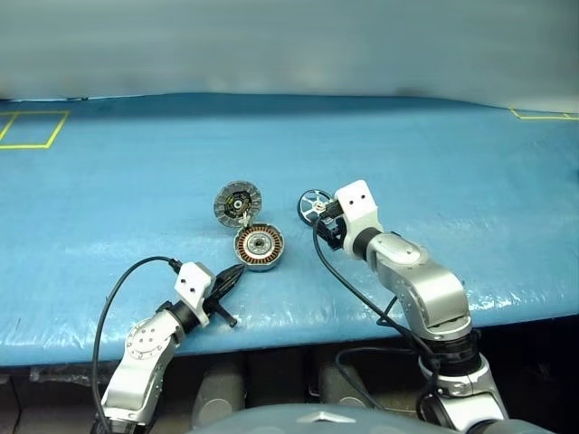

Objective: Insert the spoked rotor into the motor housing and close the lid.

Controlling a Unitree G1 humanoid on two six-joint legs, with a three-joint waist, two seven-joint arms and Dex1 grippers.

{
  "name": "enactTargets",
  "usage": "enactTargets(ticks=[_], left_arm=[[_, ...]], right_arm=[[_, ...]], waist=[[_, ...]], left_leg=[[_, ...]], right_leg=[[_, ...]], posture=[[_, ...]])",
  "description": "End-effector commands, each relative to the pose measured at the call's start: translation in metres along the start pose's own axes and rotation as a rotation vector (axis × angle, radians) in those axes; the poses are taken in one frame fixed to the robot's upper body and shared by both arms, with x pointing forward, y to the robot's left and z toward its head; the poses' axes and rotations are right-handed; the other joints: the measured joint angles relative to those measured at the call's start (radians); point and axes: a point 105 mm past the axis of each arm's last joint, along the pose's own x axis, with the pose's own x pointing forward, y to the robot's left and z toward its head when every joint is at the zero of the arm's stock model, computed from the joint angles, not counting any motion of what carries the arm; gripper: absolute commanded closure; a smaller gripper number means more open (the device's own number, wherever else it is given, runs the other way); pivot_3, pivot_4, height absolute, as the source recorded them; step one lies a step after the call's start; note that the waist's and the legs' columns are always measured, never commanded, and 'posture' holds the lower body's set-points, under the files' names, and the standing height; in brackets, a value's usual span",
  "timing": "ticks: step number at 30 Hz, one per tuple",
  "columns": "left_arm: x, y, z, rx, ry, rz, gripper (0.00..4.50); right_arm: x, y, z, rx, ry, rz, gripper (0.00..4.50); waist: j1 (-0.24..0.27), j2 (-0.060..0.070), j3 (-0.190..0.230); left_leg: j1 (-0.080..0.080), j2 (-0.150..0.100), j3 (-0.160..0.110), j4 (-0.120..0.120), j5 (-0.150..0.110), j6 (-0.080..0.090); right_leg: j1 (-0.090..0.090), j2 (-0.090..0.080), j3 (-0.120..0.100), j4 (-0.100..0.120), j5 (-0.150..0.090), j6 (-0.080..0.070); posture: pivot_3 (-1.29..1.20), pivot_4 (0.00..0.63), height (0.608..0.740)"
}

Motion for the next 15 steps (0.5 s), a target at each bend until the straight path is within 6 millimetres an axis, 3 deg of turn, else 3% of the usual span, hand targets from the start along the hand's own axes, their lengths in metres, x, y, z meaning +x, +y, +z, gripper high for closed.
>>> enactTargets(ticks=[1,15], left_arm=[[0.001,-0.001,0.009,0.024,-0.023,-0.007,4.50],[0.001,-0.002,0.011,0.023,-0.040,-0.004,4.50]], right_arm=[[0.002,-0.007,0.012,-0.024,-0.070,-0.001,1.66],[0.027,-0.010,0.003,-0.036,-0.053,0.087,1.66]], waist=[[0.000,0.000,0.000],[0.003,0.000,0.000]], left_leg=[[0.000,0.000,0.000,0.000,0.000,0.000],[0.000,0.000,0.000,0.000,0.000,0.000]], right_leg=[[0.000,0.000,0.000,0.000,0.000,0.000],[0.002,0.002,0.001,0.000,0.000,0.000]], posture=[[0.00,0.150,0.740],[0.00,0.150,0.740]])
